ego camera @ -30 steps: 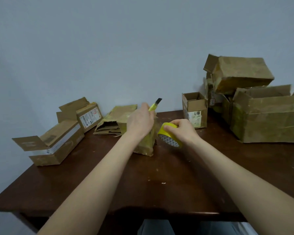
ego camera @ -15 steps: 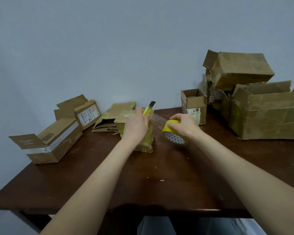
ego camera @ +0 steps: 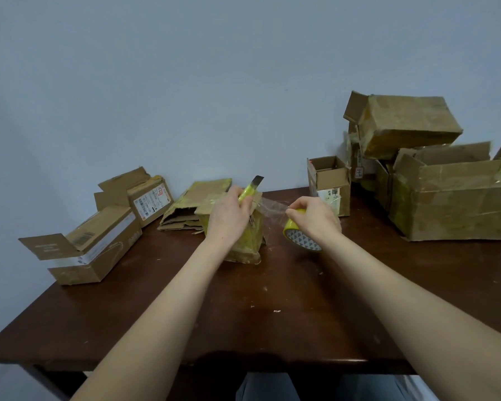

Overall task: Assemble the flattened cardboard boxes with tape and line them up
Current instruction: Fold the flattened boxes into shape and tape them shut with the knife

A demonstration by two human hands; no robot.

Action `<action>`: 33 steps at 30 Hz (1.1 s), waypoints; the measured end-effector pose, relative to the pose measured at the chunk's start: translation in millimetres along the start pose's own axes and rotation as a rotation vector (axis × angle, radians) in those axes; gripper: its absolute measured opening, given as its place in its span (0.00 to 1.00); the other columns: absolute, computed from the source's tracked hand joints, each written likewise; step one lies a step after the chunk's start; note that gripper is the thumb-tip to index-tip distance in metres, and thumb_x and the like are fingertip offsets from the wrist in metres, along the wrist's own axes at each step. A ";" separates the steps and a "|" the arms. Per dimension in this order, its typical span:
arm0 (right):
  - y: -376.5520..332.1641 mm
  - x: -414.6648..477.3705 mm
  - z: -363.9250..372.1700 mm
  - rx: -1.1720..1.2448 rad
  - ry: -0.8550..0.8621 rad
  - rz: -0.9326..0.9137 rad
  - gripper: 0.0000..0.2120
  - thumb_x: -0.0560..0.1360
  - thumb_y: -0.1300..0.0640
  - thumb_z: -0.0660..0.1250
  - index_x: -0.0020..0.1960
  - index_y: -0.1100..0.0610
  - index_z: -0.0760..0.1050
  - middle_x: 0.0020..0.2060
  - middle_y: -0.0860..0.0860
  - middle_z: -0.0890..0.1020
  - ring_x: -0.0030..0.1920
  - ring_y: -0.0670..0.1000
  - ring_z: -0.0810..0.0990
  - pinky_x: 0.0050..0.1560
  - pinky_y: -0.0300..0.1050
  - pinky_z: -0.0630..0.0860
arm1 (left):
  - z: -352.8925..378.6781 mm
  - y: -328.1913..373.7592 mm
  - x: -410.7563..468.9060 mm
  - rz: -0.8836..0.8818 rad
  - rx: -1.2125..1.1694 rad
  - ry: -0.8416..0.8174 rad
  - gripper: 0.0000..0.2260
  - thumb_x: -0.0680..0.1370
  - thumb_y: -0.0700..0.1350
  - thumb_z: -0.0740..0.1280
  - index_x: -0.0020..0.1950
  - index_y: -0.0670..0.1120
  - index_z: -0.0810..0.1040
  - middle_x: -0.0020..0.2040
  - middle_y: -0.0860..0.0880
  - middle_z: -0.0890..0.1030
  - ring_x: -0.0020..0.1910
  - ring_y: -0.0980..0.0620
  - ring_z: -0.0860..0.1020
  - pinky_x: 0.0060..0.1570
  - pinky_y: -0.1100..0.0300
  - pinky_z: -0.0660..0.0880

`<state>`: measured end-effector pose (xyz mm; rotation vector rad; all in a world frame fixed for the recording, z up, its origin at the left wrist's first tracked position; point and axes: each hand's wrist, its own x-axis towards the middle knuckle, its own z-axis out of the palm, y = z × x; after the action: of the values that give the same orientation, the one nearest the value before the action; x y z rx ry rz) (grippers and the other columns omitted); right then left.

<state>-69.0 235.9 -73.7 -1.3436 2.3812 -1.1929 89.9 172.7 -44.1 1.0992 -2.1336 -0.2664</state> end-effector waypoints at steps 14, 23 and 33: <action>-7.3 -10.5 -1.1 -0.039 0.024 0.059 0.07 0.78 0.47 0.64 0.47 0.47 0.80 0.46 0.49 0.82 0.51 0.53 0.79 0.53 0.52 0.76 | 8.7 16.3 -27.2 0.233 0.297 0.054 0.14 0.81 0.47 0.59 0.67 0.47 0.71 0.45 0.47 0.81 0.45 0.46 0.79 0.35 0.56 0.67; -10.3 -11.0 -2.2 -0.078 0.022 0.028 0.08 0.78 0.50 0.64 0.47 0.47 0.81 0.45 0.50 0.83 0.49 0.53 0.79 0.49 0.48 0.77 | 14.9 18.2 -28.2 0.245 0.450 0.024 0.14 0.82 0.49 0.56 0.67 0.49 0.68 0.41 0.47 0.81 0.39 0.45 0.78 0.31 0.57 0.64; -14.9 -10.8 -1.1 -0.174 0.056 -0.022 0.10 0.76 0.52 0.62 0.46 0.46 0.82 0.44 0.50 0.85 0.48 0.54 0.80 0.50 0.49 0.76 | 20.0 15.7 -21.6 0.195 0.489 -0.043 0.10 0.81 0.47 0.57 0.61 0.49 0.72 0.45 0.44 0.81 0.44 0.41 0.78 0.35 0.54 0.69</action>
<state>-53.5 240.7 -65.0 -1.4075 2.5681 -1.0633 74.9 196.5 -62.1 1.1395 -2.3924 0.3444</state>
